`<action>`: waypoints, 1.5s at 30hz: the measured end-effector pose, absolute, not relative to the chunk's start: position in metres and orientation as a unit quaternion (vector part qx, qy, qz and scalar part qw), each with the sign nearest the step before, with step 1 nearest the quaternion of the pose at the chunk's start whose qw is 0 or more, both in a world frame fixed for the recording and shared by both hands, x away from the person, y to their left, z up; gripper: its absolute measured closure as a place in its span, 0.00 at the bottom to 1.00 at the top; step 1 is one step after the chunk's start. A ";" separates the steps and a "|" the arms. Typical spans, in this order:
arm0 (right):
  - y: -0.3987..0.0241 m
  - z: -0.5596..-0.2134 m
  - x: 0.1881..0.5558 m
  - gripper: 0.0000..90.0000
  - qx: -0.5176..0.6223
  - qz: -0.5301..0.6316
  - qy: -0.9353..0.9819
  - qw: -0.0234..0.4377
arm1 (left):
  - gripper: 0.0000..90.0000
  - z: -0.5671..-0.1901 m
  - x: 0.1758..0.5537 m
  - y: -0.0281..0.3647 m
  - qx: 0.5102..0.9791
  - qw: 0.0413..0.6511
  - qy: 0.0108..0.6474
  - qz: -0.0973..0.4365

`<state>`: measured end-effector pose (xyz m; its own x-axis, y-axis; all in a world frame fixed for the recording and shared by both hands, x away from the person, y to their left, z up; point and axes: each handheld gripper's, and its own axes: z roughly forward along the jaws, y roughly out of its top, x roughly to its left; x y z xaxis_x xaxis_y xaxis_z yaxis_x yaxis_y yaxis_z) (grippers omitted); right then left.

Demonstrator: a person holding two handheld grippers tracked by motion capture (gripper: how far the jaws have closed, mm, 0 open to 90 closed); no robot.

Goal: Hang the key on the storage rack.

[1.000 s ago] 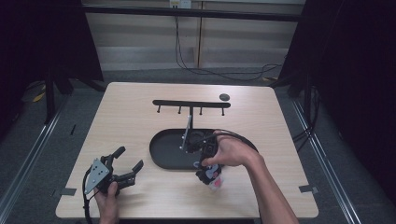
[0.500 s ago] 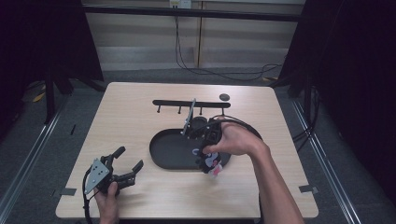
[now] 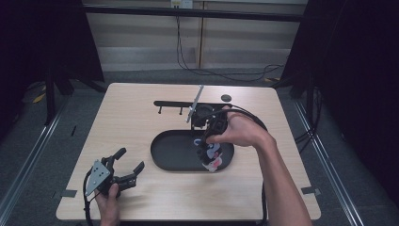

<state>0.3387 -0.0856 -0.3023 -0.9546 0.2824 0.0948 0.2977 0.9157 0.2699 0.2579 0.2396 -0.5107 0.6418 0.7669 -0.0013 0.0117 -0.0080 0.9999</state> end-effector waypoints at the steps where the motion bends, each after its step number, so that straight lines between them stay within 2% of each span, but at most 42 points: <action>1: -0.086 -0.301 0.340 0.97 -0.150 -0.141 -0.978 0.028 | 0.17 -0.511 0.258 0.240 0.645 0.636 0.302 0.297; 13: -0.085 -0.291 0.363 0.97 -0.158 -0.134 -0.978 0.031 | 0.17 -0.511 0.258 0.240 0.645 0.636 0.302 0.297; 20: -0.085 -0.284 0.376 0.97 -0.165 -0.140 -0.976 0.017 | 0.17 -0.511 0.258 0.240 0.644 0.636 0.304 0.298; 36: -0.094 -0.293 0.413 0.97 -0.194 -0.101 -0.975 0.039 | 0.17 -0.511 0.257 0.239 0.644 0.636 0.307 0.295; 45: -0.095 -0.299 0.424 0.97 -0.196 -0.088 -0.976 0.036 | 0.17 -0.511 0.258 0.239 0.642 0.637 0.305 0.297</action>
